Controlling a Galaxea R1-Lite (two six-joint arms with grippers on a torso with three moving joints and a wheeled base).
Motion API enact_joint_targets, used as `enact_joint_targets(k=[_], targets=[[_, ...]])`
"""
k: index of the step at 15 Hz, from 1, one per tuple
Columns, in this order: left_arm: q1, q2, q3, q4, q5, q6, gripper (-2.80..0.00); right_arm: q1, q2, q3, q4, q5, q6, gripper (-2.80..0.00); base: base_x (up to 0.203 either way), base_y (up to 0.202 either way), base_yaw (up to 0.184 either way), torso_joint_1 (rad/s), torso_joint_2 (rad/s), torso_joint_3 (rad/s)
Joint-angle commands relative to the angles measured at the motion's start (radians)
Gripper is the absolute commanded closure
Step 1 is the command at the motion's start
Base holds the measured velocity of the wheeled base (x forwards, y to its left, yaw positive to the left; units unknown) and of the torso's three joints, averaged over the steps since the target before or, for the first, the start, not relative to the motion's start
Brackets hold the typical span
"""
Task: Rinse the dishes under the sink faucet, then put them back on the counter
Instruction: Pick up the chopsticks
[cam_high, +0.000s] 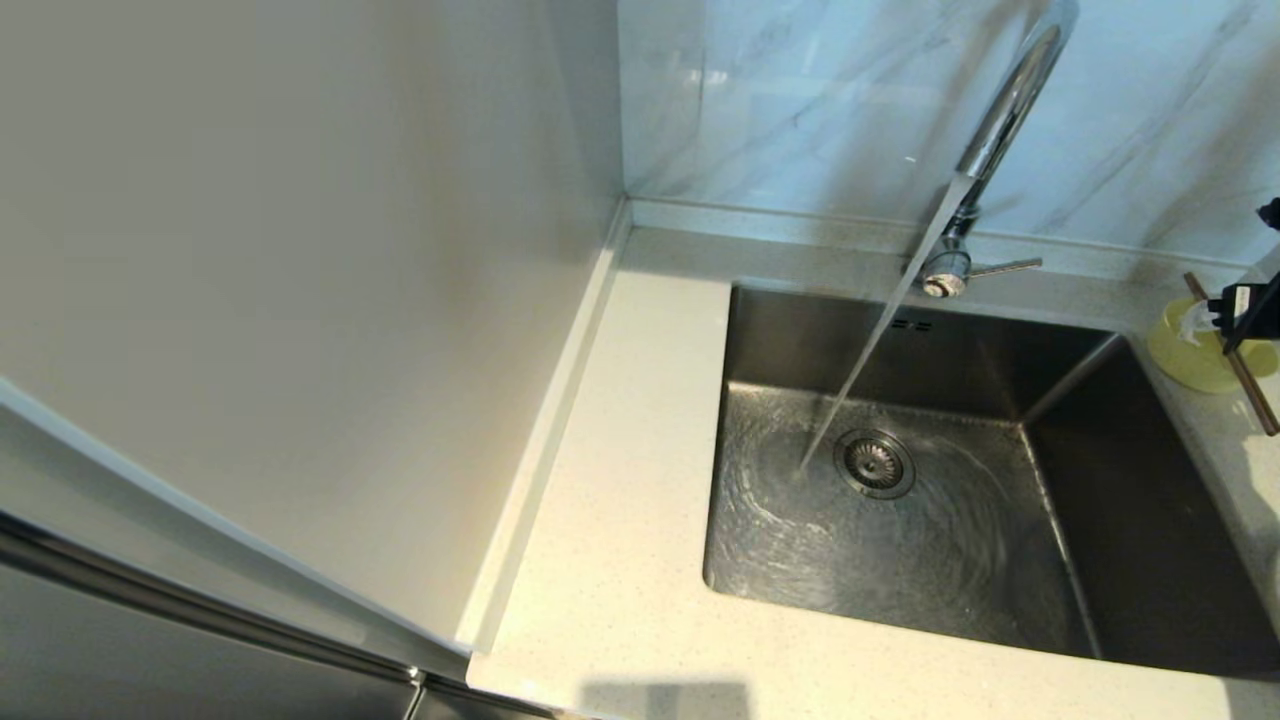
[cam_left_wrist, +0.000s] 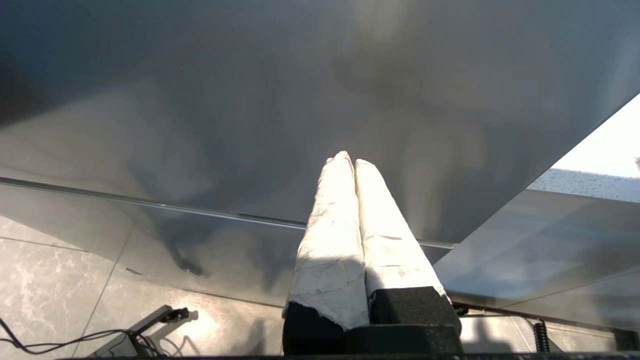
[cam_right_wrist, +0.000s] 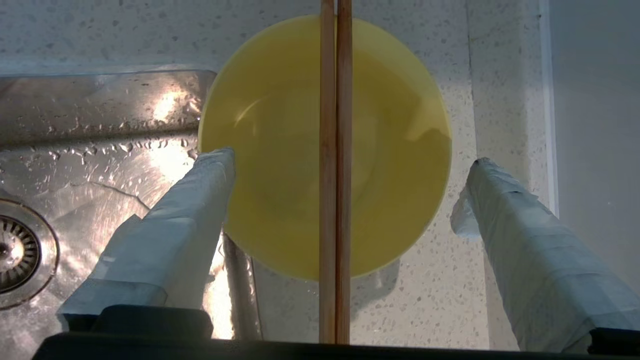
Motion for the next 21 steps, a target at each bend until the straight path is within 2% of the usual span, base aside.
enact_joint_targets(k=[1,21], targets=[[-0.001,0.0,0.0,0.0,0.0,0.0,0.0,0.0,0.007,0.0,-0.001,0.0,-0.001,-2.8,0.0,0.0,0.0,0.0,0.0,0.0],[0.0,0.0,0.0,0.0,0.0,0.0,0.0,-0.003,0.059,0.0,-0.075,-0.023,0.0,-2.8,0.0,0.0,0.0,0.0,0.0,0.0]])
